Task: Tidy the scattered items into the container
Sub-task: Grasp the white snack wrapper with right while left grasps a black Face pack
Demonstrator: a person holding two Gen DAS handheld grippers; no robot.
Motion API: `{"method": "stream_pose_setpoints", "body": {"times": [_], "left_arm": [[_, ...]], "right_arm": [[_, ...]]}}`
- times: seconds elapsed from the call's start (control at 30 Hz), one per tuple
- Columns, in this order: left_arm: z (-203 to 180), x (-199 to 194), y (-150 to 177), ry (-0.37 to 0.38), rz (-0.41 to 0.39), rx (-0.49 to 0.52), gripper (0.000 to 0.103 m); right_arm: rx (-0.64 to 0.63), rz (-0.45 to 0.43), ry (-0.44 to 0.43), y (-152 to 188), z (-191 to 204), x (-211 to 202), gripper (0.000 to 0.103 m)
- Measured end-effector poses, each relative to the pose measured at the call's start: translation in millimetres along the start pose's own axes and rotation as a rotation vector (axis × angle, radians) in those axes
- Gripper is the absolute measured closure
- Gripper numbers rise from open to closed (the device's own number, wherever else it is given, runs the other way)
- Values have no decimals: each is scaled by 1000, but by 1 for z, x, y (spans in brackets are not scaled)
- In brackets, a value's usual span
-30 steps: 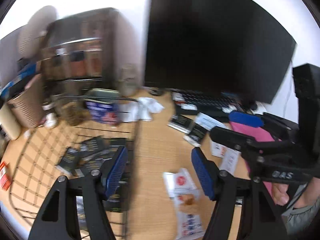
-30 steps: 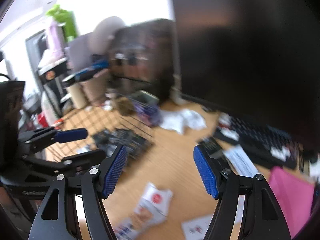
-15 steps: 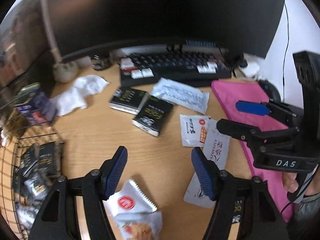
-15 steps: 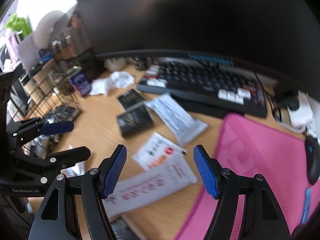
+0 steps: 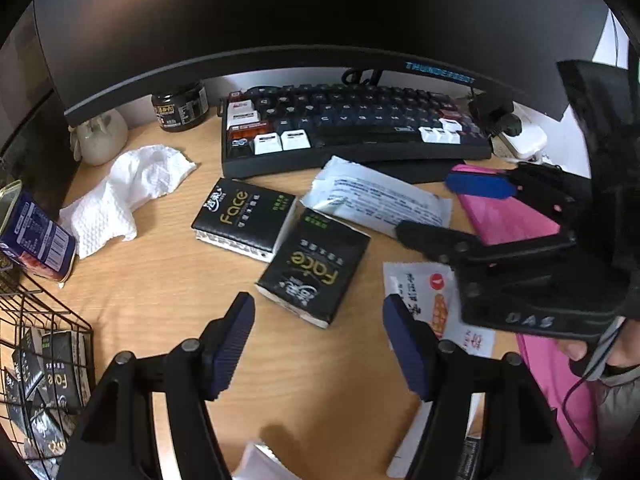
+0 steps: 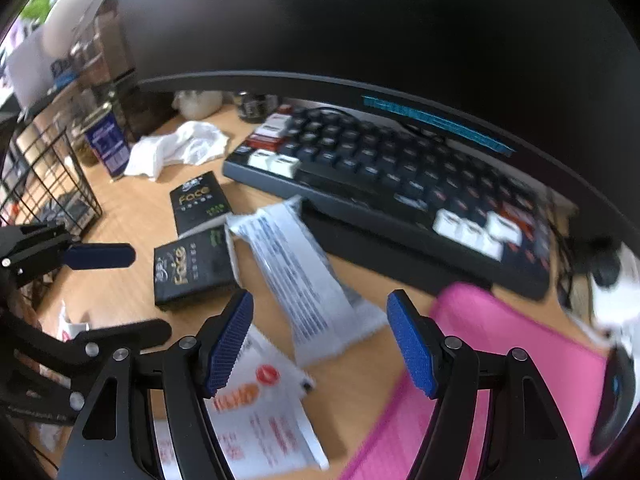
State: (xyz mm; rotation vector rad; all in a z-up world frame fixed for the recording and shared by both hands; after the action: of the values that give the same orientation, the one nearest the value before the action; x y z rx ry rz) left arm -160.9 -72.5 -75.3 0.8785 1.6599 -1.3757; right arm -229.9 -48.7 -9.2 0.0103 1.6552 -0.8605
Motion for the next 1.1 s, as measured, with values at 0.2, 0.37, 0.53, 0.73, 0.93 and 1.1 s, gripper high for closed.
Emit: {"method": "stream_pose_setpoints", "body": {"times": [0.2, 0.37, 0.53, 0.73, 0.93, 1.1], "left_arm": [[8, 7, -1, 33, 23, -15, 32], [12, 10, -6, 9, 22, -23, 32], [9, 20, -11, 10, 26, -3, 32], [-2, 32, -15, -13, 22, 29, 32], [-11, 30, -16, -16, 19, 50, 45], [-17, 21, -11, 16, 13, 66, 47]], "right_arm": [[-15, 36, -10, -12, 4, 25, 46], [-41, 34, 20, -9, 8, 20, 70], [-12, 29, -17, 4, 3, 2, 70], [19, 12, -48, 23, -3, -12, 70], [43, 0, -76, 28, -7, -14, 70], [52, -17, -80, 27, -9, -22, 70]]}}
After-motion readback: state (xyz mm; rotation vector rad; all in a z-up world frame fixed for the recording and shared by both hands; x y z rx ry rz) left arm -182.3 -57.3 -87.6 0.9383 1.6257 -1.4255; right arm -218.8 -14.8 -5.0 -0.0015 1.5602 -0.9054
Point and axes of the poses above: each gripper's, at about its wrist camera, not at the fingertips, and x roughly the way its jaws point, z to its left, y to its underside, the point moved 3 cm from there along x, roughly the way its jaws point, and after that the axes turned 5 degrees about z, right-handed, at the moved point
